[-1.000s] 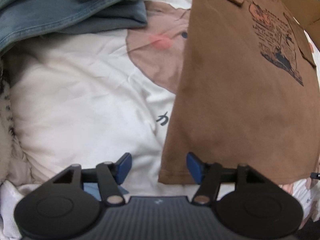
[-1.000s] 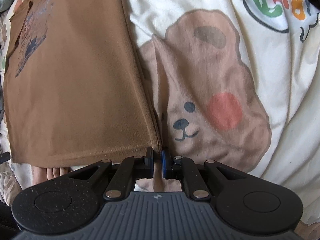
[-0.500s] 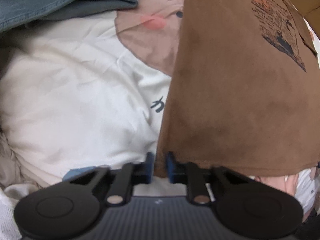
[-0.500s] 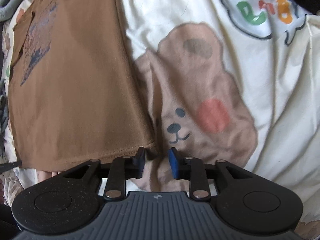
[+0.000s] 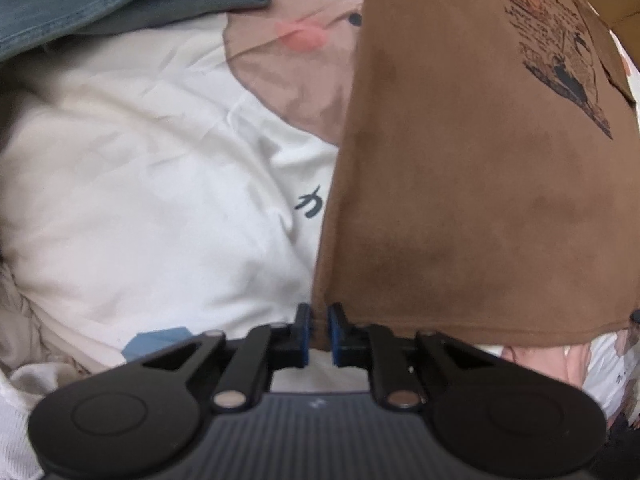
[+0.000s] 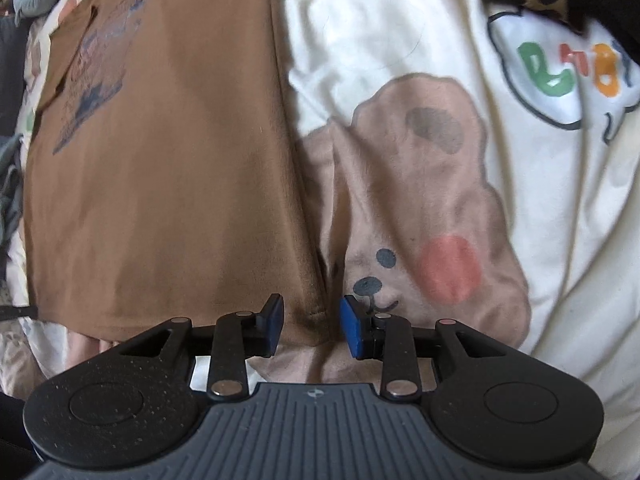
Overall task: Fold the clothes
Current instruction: 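Pinch the shirt hem with the right gripper while the left gripper closes on it, then hold the hem with both grippers and lift it off the bedsheet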
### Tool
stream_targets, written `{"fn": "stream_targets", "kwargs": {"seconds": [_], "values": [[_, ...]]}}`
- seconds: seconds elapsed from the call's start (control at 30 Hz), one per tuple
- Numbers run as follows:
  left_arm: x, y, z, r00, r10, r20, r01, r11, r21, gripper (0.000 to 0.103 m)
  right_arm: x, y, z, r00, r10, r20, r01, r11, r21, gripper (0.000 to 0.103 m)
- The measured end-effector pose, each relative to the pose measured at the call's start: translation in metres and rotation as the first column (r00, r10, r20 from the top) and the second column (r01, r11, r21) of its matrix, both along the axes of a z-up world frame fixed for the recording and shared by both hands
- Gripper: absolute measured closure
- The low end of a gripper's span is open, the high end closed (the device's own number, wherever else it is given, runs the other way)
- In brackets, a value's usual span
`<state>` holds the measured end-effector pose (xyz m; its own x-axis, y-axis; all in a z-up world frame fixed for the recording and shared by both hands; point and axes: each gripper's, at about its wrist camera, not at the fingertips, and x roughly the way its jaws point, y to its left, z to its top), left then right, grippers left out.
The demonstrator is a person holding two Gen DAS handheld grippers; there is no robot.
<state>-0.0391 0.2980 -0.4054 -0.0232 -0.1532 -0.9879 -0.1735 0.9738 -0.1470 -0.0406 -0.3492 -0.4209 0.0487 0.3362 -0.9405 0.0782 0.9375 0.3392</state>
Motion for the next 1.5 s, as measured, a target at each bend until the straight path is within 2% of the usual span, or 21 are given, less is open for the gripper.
{"fn": "stream_targets", "kwargs": {"seconds": [0.1,0.17,0.3,0.53,0.7,0.8,0.87,0.93,1.5], "values": [[0.0,-0.004,-0.003,1.0,-0.014,-0.01,0.014,1.0,0.013,0.089,0.002,0.008,-0.007,1.0,0.016,-0.014,-0.016,1.0,-0.004,0.067],[-0.001,-0.005,-0.001,1.0,-0.009,-0.015,0.009,1.0,0.008,0.095,0.001,0.007,-0.006,1.0,0.023,-0.017,-0.024,1.0,-0.02,0.095],[-0.006,-0.009,0.013,1.0,-0.003,-0.009,0.003,1.0,-0.019,0.096,0.0,0.015,0.007,0.998,0.055,0.008,-0.055,0.997,-0.05,0.096],[-0.016,-0.016,0.045,0.998,-0.036,0.041,0.037,0.999,-0.008,0.098,-0.002,0.026,0.044,0.99,0.114,0.081,-0.105,0.989,-0.107,0.097],[-0.021,-0.032,0.067,0.997,-0.054,0.063,0.055,0.998,-0.012,0.098,-0.003,0.024,0.065,0.986,0.133,0.096,-0.12,0.984,-0.133,0.098],[-0.023,-0.026,0.08,0.995,-0.048,0.084,0.05,0.999,-0.02,0.098,0.001,0.026,0.075,0.985,0.135,0.111,-0.12,0.983,-0.138,0.098],[-0.021,-0.016,0.082,0.994,-0.055,0.091,0.057,0.998,-0.02,0.098,-0.008,0.01,0.093,0.981,0.147,0.128,-0.129,0.982,-0.139,0.098],[-0.026,-0.017,0.09,0.994,-0.064,0.091,0.066,0.998,-0.017,0.098,-0.007,0.009,0.097,0.98,0.149,0.13,-0.131,0.982,-0.14,0.098],[-0.053,-0.027,0.07,0.997,-0.066,0.04,0.067,0.997,-0.033,0.099,-0.028,-0.002,0.087,0.991,0.113,0.069,-0.102,0.984,-0.146,0.099]]}}
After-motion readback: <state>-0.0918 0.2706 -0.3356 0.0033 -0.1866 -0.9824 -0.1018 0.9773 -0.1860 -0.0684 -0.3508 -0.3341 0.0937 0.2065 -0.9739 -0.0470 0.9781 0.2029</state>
